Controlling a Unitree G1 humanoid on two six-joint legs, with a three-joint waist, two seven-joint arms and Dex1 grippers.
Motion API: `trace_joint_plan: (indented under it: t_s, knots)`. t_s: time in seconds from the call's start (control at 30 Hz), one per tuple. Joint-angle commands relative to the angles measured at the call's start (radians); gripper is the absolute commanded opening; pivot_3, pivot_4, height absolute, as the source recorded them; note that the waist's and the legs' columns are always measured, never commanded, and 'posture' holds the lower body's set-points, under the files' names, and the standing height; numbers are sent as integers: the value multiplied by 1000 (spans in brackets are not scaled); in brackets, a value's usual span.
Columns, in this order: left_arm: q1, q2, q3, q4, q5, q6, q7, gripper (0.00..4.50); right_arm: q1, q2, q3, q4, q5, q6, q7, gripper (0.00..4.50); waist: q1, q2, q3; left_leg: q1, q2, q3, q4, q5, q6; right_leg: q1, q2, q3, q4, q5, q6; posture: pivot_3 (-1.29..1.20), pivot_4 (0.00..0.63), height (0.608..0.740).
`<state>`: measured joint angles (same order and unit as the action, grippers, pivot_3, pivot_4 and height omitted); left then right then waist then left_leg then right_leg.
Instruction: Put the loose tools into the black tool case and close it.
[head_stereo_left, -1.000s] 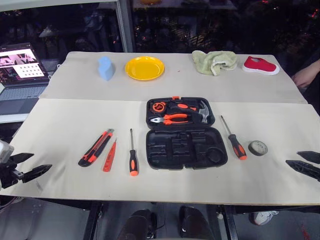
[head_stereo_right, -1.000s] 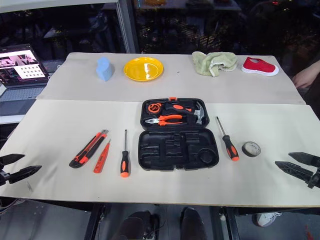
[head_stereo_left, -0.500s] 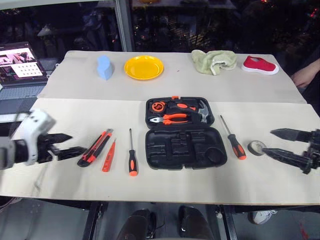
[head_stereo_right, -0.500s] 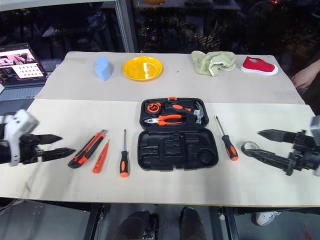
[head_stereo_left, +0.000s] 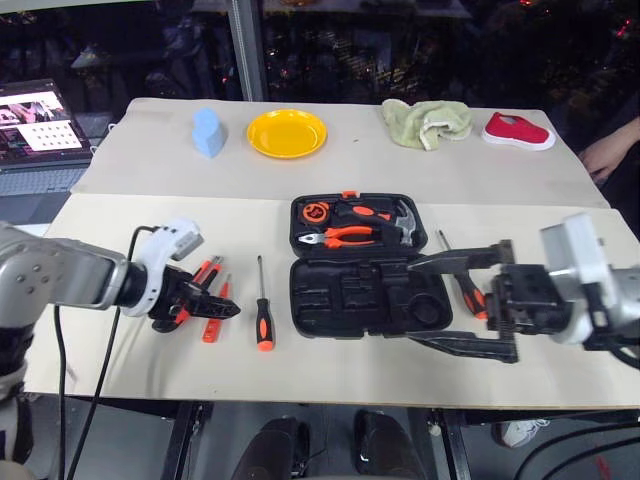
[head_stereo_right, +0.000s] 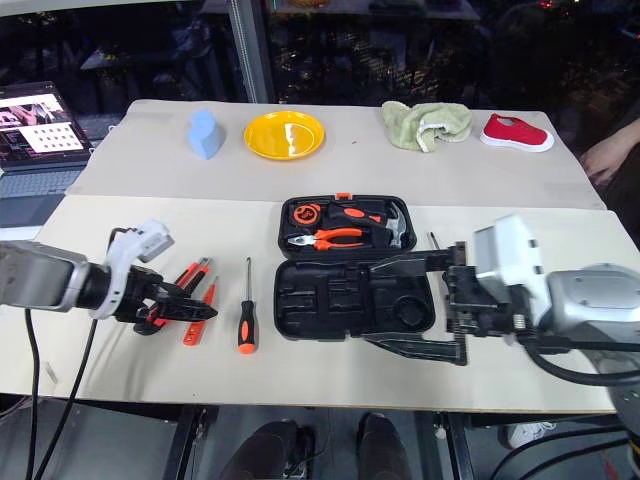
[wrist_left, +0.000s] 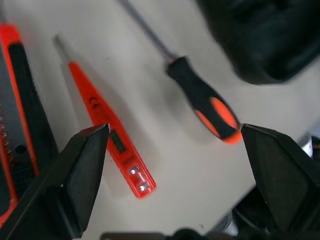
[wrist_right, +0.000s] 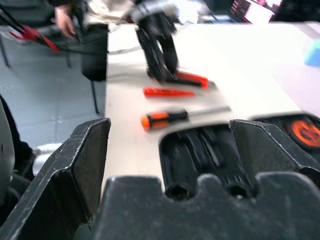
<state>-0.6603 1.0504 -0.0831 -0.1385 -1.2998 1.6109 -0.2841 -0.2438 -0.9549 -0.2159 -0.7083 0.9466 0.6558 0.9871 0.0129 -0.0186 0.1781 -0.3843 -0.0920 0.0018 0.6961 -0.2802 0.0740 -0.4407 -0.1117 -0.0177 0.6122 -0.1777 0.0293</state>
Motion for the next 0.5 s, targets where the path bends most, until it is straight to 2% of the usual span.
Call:
trace_joint_plan:
  t_s: [0.03,0.17,0.3,0.5]
  knots:
    - [-52,-16,-75,67,-207,4,183,4498,-39,17,52,-30,-14,-2,-34,4436,0,-1,0,0,0,0,0,0,0,0,1,0,0,0,0,0,150,740]
    - [-94,-34,-164,104,-377,4,329,4498,-57,33,104,-35,-41,-8,-51,4436,0,-2,0,-1,-1,-1,0,0,0,-1,2,0,0,0,0,0,150,740]
    - [-139,-77,-238,144,-460,-26,454,4498,-52,42,117,-47,-44,-8,-67,4436,2,-2,0,0,-1,-1,0,1,-1,0,3,1,0,0,0,0,150,740]
    - [-166,-99,-322,189,-527,-48,552,4498,-67,77,127,-63,-26,8,-137,4436,0,-2,-1,2,-1,-1,0,2,-2,2,3,3,2,0,0,0,150,740]
